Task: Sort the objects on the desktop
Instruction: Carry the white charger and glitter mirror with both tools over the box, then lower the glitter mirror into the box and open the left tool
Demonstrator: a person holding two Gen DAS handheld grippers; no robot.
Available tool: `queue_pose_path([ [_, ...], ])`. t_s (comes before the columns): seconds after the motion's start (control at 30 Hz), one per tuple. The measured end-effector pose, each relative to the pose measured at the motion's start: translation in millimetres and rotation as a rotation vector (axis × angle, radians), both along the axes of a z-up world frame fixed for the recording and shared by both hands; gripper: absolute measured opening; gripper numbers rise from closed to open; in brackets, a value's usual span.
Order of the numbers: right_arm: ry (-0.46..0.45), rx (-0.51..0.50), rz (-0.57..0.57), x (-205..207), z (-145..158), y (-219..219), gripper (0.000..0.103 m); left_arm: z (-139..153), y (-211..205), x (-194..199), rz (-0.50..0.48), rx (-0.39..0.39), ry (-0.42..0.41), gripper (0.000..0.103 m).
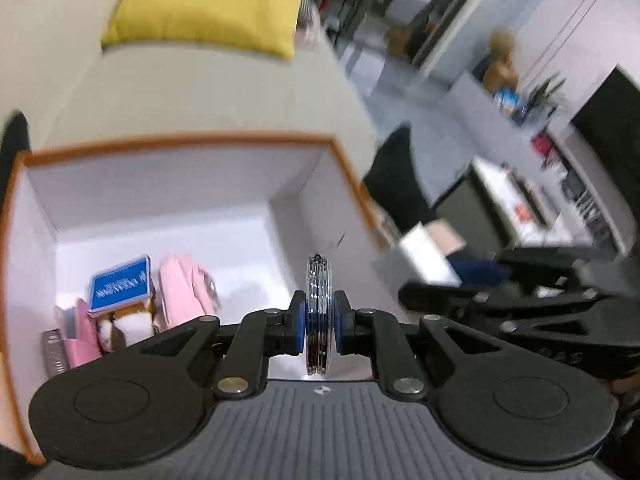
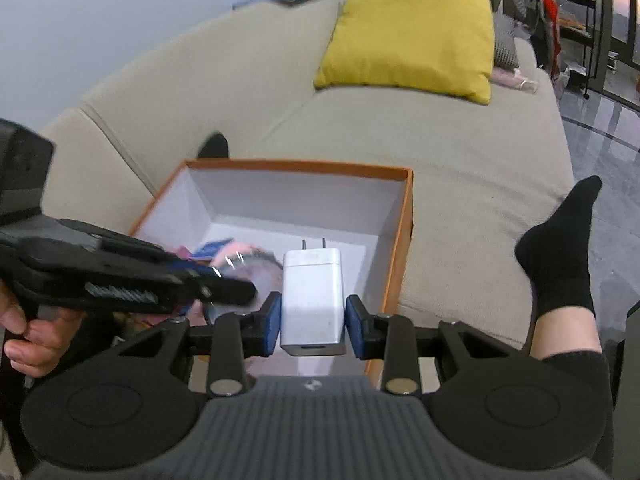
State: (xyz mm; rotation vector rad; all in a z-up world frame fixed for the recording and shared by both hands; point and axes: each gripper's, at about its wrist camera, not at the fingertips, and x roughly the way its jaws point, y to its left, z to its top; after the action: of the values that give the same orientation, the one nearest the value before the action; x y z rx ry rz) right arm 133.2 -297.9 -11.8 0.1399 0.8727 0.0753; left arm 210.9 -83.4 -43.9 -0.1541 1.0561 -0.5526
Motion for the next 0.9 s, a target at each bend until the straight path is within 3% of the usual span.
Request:
queue_pose_path([
  [0.13, 0.044, -0.034, 0.025, 18.2, -13.3, 0.8, 0.036, -31.2, -14.9, 17.0, -0.060, 0.041, 0.101, 0.015],
  [0.3, 0.077, -0.055, 0.041, 32.7, -22.3, 0.0, 0.036, -50.0, -22.0, 27.9, -0.110, 0.097, 0.144, 0.015],
  [0.43, 0.090, -0.056, 0.041, 37.9, -26.4, 0.3, 0.036, -61.2, -22.6, 33.3, -0.140, 0.089, 0.194, 0.015],
  [0.6, 0.095, -0.072, 0.023, 43.3, -29.1, 1.9, 0.036, -65.0, -21.5, 36.1, -0.168, 0.109, 0.208, 0.015],
  [0.73, 0.102, -0.087, 0.029, 45.4, -30.7, 5.9, 0.036, -64.6, -26.8, 33.1, -0.169, 0.219, 0.178, 0.015],
  [0.9, 0.107, -0.092, 0.028, 46.5, -32.2, 7.7, 0.036, -62.1, -33.6, 26.5, -0.183, 0.283, 0.142, 0.019],
])
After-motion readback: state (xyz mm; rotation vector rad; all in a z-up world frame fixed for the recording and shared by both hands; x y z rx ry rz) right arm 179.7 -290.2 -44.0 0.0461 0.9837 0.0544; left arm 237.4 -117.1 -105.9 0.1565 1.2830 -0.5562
